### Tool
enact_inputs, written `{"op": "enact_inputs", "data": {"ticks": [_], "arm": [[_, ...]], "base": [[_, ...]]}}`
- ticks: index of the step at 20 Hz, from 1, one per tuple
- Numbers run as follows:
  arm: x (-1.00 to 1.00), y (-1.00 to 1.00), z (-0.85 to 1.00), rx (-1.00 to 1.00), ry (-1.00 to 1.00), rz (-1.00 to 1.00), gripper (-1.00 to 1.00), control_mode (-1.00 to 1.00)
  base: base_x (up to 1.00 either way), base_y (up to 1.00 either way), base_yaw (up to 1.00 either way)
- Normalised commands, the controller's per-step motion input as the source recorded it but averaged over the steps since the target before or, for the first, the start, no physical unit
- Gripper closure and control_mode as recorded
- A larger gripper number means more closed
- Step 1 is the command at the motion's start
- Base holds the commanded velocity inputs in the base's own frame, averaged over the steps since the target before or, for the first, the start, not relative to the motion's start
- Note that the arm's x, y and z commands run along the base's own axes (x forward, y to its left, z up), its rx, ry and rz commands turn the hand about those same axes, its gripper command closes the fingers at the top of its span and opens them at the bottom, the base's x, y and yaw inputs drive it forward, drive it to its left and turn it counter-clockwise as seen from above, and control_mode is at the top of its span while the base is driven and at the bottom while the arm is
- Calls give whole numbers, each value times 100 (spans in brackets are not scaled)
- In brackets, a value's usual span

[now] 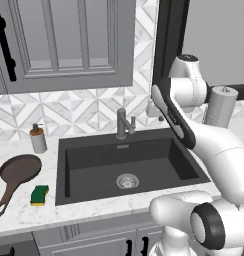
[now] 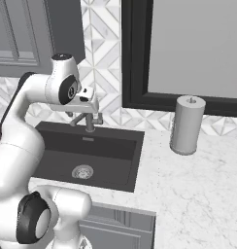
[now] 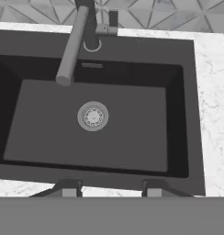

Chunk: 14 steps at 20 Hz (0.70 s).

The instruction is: Pick the pan and sponge and place them into the sink. Then turn on the water.

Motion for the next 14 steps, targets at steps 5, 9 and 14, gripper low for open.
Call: {"op": "enact_inputs", "data": {"ticks": [5,9,14], "arm": [[-30,27,0,-4,-4,0,-100,-100],[-58,69,-9,-3,-4,1,-100,-100],[-50,59,-18,0,0,3,-100,-100]], "base": [[0,0,0],[0,0,0],[0,0,0]]}}
